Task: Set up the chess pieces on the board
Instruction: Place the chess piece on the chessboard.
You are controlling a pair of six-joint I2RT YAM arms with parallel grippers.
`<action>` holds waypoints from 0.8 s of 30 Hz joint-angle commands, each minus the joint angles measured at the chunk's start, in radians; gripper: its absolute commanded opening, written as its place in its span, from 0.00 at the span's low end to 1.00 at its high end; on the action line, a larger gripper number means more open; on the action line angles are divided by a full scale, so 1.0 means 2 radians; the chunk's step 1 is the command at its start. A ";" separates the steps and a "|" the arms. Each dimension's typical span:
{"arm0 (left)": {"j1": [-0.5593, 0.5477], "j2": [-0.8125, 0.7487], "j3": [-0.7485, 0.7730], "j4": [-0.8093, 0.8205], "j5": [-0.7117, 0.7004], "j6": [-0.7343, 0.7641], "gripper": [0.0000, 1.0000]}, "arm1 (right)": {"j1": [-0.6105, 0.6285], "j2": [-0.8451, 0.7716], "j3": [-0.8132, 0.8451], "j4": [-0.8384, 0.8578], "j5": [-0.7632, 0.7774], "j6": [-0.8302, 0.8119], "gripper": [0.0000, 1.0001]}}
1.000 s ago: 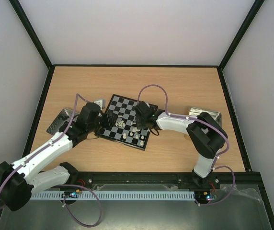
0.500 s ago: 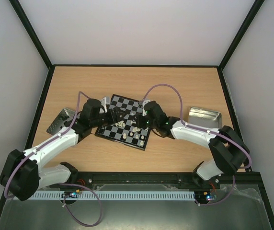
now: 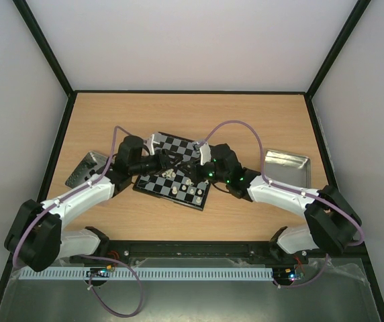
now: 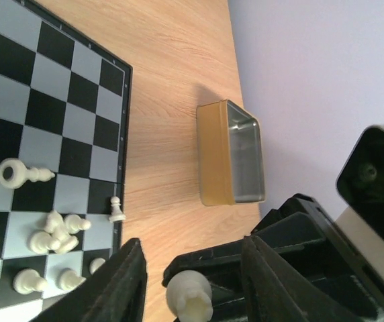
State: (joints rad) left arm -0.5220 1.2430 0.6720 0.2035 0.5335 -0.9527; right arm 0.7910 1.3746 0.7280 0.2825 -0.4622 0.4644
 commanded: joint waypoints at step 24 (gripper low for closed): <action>0.001 -0.061 -0.023 -0.280 -0.383 0.089 0.09 | -0.002 -0.013 -0.006 -0.025 0.131 0.032 0.46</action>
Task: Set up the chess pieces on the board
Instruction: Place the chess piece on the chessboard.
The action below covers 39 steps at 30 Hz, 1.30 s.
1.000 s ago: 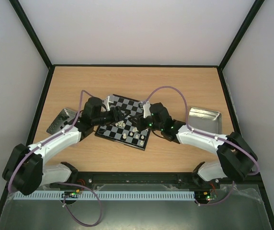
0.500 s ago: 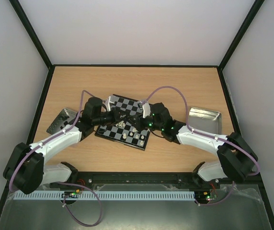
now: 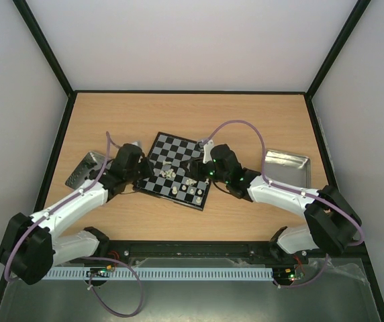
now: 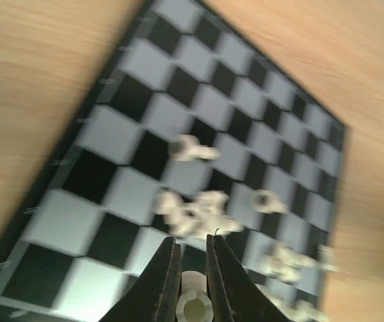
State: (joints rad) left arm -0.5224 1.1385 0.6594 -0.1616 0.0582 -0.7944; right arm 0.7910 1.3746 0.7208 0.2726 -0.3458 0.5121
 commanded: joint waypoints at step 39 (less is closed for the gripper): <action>0.001 0.080 -0.067 -0.010 -0.128 0.029 0.17 | -0.002 0.026 0.024 -0.047 0.092 0.020 0.46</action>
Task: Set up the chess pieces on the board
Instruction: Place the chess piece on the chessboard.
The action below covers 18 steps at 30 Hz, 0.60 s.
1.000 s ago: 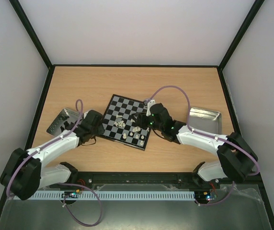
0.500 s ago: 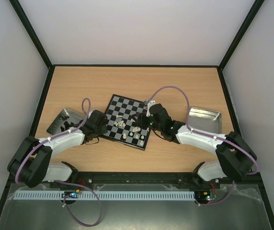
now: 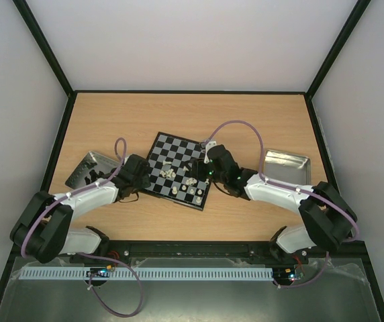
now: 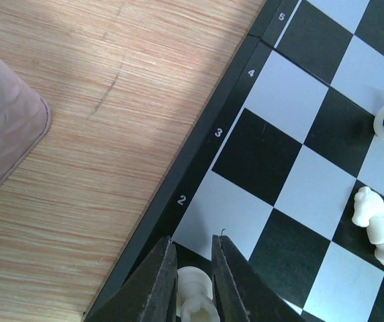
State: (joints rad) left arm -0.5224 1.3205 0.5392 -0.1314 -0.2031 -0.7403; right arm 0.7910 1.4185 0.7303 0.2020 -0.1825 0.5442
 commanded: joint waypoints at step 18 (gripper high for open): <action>0.003 -0.039 0.054 -0.051 -0.008 0.032 0.45 | -0.002 0.054 0.101 -0.103 0.023 0.032 0.46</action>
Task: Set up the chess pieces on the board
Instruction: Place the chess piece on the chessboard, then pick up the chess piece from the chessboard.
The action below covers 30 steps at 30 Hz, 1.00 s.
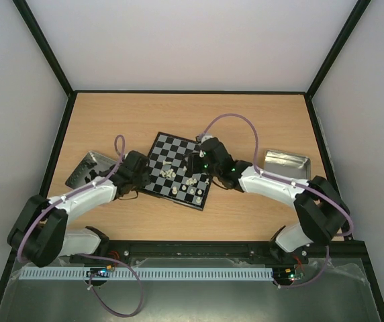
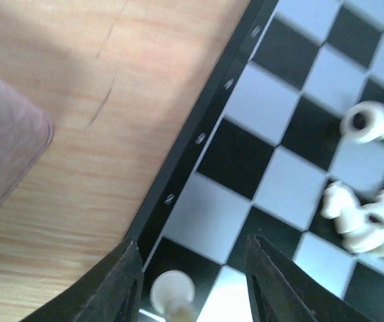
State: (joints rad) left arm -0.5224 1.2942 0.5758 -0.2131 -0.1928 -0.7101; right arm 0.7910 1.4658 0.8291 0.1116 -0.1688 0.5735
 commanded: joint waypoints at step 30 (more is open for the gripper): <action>0.028 0.210 0.212 -0.006 0.176 0.053 0.26 | -0.003 0.061 0.067 -0.089 0.083 0.102 0.43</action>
State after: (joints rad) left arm -0.4717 1.6958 0.9775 -0.1875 0.1337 -0.6075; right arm 0.7898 1.6138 0.9760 -0.0547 -0.0429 0.7856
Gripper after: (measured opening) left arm 0.303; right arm 0.427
